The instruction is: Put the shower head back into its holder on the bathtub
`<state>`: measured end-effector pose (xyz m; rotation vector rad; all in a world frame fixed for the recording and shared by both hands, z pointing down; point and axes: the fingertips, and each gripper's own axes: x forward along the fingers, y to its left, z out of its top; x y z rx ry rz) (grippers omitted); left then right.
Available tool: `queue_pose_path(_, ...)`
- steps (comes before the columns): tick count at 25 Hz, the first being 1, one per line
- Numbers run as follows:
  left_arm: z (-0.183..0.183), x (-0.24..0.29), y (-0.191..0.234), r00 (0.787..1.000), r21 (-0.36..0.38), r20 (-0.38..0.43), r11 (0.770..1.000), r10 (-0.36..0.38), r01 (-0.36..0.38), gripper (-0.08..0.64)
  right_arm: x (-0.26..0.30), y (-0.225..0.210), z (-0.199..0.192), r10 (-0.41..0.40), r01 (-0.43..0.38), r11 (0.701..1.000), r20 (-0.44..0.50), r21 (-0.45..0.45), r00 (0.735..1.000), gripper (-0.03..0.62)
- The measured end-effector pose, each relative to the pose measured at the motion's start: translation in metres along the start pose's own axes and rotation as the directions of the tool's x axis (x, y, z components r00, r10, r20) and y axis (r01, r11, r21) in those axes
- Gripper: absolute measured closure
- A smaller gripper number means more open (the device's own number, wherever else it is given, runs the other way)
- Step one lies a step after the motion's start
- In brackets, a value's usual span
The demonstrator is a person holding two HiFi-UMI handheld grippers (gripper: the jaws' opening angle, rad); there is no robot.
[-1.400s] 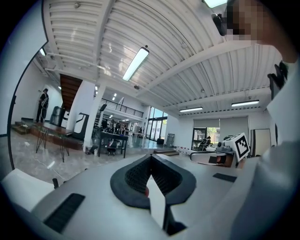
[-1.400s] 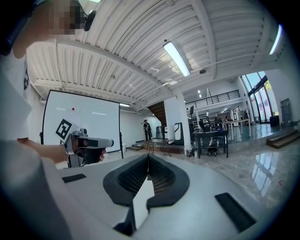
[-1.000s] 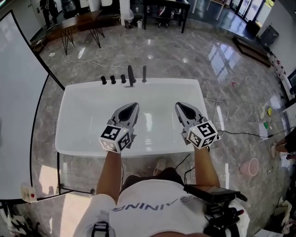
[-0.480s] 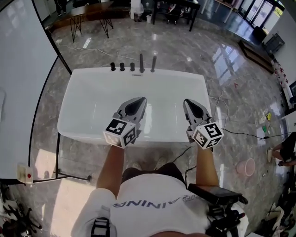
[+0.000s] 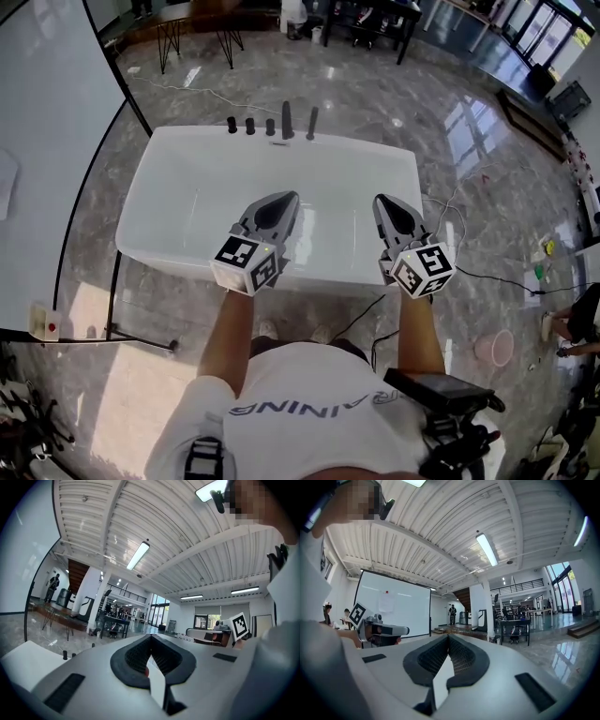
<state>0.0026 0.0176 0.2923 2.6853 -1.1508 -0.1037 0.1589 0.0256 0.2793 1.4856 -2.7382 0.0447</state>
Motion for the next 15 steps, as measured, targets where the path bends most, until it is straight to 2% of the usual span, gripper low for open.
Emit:
queue_pose_path(7,-0.004,0.004,-0.017,1.0,0.035,0.01,0.999,0.003,-0.003,0.546,-0.015,-0.011,-0.01,0.008,-0.008,1.0,0.012,0.006,1.0,0.58)
queue_pose_path(15,0.0,0.007,-0.012,1.0,0.045,0.004,0.999,-0.001,0.0,0.546,-0.008,-0.01,-0.006,0.014,-0.014,1.0,0.011,-0.007,1.0,0.58)
